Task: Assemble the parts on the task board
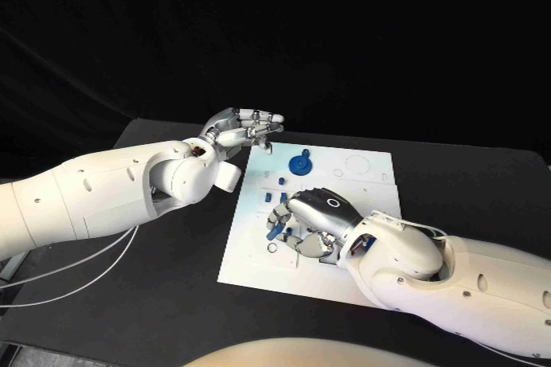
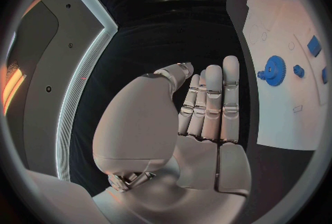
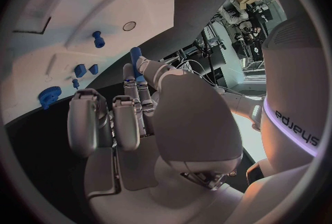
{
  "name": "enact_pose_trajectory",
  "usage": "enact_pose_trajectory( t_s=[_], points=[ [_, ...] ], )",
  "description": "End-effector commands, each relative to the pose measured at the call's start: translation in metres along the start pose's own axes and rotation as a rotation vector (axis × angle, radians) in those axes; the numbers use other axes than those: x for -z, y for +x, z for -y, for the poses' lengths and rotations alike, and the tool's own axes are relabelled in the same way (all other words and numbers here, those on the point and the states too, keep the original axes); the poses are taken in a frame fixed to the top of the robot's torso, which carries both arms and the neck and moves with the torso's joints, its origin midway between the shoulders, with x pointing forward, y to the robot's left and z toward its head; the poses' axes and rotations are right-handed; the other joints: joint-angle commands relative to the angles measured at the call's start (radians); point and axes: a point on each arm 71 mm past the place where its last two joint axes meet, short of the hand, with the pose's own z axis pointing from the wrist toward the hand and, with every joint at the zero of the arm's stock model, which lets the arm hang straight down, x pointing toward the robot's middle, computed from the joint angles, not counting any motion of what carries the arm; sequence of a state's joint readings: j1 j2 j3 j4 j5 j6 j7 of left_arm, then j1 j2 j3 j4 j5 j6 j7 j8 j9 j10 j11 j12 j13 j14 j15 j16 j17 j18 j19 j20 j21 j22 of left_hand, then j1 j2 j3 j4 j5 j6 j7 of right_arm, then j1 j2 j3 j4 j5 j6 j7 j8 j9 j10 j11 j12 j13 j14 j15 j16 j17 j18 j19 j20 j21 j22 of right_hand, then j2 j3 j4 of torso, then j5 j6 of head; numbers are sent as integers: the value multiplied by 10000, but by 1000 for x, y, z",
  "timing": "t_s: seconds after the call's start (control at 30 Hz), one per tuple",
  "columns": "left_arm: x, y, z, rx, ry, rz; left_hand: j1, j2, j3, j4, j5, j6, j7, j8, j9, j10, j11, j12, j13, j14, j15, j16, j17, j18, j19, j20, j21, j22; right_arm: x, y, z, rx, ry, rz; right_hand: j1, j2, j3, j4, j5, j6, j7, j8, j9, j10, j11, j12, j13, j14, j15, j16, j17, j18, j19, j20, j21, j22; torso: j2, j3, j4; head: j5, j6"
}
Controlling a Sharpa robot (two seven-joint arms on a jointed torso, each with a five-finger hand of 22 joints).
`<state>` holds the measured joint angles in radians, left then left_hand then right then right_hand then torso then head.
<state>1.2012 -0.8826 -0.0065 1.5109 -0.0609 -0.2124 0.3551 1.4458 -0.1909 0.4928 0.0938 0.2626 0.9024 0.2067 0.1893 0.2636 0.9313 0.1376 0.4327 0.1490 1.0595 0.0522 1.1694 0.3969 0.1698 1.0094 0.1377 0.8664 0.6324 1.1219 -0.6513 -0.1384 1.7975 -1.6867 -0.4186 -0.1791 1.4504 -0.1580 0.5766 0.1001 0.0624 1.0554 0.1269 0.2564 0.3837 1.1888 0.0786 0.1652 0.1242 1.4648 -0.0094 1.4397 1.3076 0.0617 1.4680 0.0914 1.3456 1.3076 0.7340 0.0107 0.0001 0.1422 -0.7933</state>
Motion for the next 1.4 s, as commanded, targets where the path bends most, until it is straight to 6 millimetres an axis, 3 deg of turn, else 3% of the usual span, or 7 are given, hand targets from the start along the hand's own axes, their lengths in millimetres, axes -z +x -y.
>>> enact_pose_trajectory(
  t_s=[0.03,0.17,1.0,1.4],
  points=[
    [-1,3,1,120,71,-218,-60,5,-9,-47,32,-86,-9,-28,-14,-91,-6,25,8,-78,23,-11,-9,148,-42,17,-38,-12,-2,6,-1,65,-186,-180,-12,56,20,-47,31,-14,49,29,3,173,-139,-42,13,551,-52,58,182,-154,314,-63,-26,1660,-7,7,-1,25,-43],
    [0,3,1,116,67,-209,-60,5,-9,-47,32,-86,-9,-28,-14,-91,-6,25,8,-78,23,-11,-9,148,-42,17,-38,-12,-4,11,0,103,-141,-344,-17,55,25,-52,33,-20,53,28,5,171,-137,-47,14,550,-50,58,179,-154,314,-62,-28,1660,6,21,-10,39,-65],
    [0,3,1,118,51,-221,-72,10,-6,-53,30,-84,-12,-23,-14,-103,-8,57,15,-80,24,-6,-20,148,-44,19,-39,-12,-5,25,6,469,263,-1348,-119,37,30,-61,14,-27,59,42,29,180,-122,-78,26,546,-33,51,164,-154,309,-50,-33,1663,-5,8,0,90,-222],
    [1,3,2,111,44,-206,-83,17,-3,-61,29,-77,-14,-14,-12,-112,-10,95,24,-82,23,0,-31,149,-46,20,-41,-13,-7,30,6,1060,446,-1258,-129,39,34,-65,14,-24,56,47,35,186,-124,-80,29,545,-32,49,158,-152,306,-49,-42,1661,-4,4,7,96,-234]
  ],
)
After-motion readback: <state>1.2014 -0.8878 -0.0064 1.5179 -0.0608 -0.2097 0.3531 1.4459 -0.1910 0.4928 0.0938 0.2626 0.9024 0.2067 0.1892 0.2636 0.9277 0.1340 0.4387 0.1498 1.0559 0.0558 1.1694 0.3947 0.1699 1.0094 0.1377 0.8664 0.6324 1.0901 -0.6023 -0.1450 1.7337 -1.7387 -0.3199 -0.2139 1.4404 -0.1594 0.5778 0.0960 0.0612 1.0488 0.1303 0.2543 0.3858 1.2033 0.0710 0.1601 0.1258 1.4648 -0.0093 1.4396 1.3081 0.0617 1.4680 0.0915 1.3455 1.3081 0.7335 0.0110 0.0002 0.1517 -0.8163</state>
